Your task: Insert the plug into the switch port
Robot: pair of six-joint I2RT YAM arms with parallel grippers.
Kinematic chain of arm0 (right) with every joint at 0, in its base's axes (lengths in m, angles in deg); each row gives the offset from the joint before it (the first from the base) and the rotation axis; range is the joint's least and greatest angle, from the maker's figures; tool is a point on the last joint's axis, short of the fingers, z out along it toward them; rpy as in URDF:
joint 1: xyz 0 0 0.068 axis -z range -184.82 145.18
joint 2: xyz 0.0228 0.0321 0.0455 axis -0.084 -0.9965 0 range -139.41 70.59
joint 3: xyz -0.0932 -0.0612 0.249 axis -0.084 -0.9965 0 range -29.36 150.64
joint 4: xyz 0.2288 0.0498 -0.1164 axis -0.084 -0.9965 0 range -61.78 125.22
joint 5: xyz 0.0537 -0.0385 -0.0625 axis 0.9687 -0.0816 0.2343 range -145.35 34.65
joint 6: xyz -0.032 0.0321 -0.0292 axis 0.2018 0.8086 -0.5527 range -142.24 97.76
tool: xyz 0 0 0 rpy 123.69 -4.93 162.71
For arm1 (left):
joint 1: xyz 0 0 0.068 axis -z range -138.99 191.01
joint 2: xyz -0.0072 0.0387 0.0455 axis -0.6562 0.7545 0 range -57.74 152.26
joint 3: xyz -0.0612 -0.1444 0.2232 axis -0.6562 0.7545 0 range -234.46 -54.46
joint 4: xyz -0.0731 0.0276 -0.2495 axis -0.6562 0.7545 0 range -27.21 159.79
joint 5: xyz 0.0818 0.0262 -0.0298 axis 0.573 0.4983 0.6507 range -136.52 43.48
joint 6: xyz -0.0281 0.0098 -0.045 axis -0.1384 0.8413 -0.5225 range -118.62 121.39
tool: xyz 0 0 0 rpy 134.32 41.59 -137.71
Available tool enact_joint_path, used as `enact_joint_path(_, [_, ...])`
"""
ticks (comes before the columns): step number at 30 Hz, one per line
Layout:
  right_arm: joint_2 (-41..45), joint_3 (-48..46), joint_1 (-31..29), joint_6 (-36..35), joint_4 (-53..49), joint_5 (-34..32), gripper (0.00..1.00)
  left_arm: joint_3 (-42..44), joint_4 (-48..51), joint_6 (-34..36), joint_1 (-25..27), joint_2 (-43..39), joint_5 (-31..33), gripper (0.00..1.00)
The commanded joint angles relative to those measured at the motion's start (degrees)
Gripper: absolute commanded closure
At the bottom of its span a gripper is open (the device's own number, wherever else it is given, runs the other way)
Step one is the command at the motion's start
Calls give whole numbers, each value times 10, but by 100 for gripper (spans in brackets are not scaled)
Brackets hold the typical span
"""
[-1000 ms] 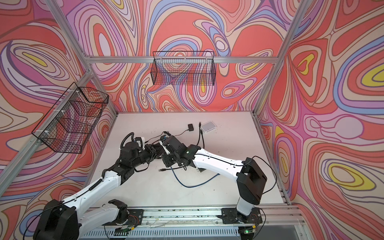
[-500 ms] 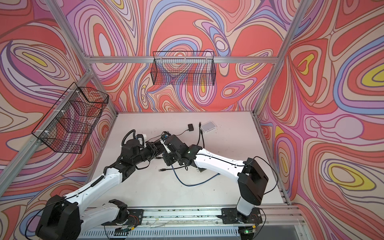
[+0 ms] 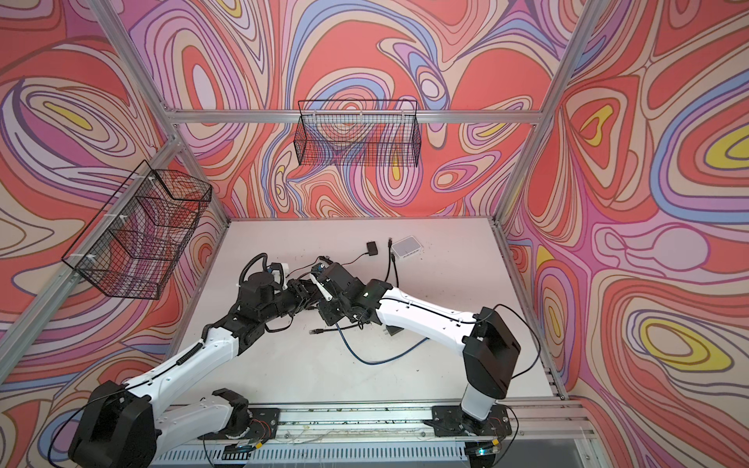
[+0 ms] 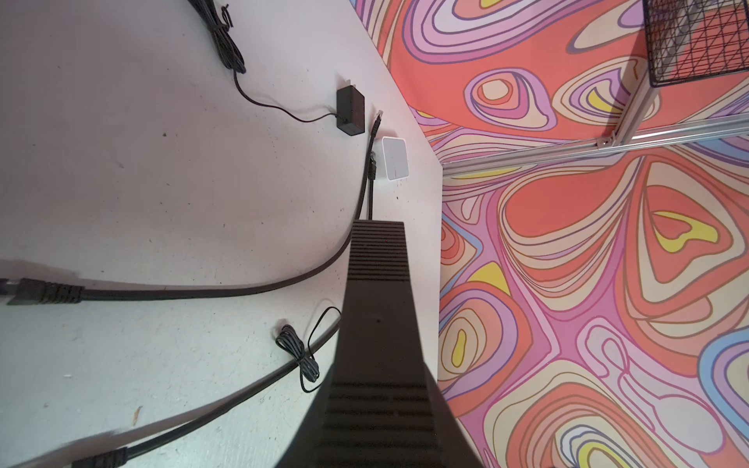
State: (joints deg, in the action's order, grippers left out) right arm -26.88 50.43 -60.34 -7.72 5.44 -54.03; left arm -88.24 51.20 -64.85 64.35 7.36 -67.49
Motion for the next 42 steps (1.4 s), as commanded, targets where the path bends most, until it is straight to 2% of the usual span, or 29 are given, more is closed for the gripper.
enact_joint_path(1, [-7, 24, -6, 20, 310, 16, 100, 0, 31, -15, 72, 16, -130, 99])
enact_joint_path(7, [8, 4, -4, 61, 375, 31, 100, 21, -10, -29, 84, 32, -141, 99])
enact_joint_path(12, [27, 12, -1, 7, 308, 7, 100, 33, -8, -13, 86, 30, -197, 99])
enact_joint_path(21, [37, 1, 4, -21, 302, -3, 100, 17, 27, 15, 106, 20, -235, 100])
enact_joint_path(28, [34, 11, 17, -15, 324, -6, 100, 25, 49, 25, 124, 8, -228, 100])
enact_joint_path(37, [26, -4, 18, 28, 398, -10, 100, 37, -28, -21, 126, 22, -222, 100])
enact_joint_path(42, [16, -1, 17, 29, 384, -7, 100, 35, -39, -26, 134, 28, -219, 100])
